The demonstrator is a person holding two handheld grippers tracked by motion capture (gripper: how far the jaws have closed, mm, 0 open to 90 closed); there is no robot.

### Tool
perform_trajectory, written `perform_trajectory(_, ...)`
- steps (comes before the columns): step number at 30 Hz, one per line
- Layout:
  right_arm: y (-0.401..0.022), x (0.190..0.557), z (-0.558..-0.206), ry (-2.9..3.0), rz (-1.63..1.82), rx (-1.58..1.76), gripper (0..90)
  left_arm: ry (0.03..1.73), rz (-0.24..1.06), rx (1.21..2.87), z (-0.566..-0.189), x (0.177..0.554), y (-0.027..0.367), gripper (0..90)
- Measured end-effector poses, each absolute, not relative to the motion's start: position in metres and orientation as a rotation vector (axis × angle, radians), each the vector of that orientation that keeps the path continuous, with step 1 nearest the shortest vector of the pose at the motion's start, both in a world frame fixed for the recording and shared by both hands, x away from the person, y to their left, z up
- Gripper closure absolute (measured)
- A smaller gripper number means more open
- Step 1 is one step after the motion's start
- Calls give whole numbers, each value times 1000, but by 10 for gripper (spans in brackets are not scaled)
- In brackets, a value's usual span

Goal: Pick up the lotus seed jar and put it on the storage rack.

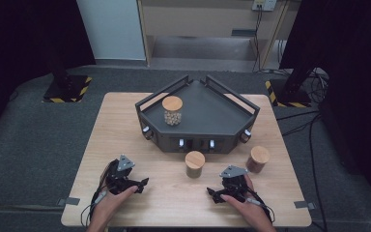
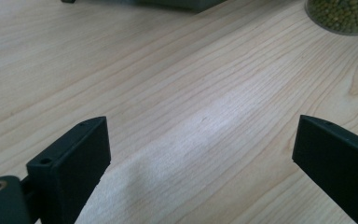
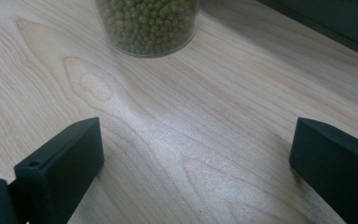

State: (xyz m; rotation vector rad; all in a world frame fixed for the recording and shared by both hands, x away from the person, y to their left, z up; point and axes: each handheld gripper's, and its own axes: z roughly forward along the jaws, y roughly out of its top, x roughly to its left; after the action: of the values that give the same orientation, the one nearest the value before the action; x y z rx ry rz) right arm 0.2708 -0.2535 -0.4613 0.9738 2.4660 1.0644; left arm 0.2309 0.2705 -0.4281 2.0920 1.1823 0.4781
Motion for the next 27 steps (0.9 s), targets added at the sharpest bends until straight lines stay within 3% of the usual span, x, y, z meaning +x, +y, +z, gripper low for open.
perform_trajectory(16, -254, 271, -461, 2467, 1065, 974, 30, 1246, 455, 2111, -447, 228, 280, 26)
perform_trajectory(27, -253, 271, -461, 2466, 1063, 976, 27, 1232, 516, 2081, -457, 219, 279, 0)
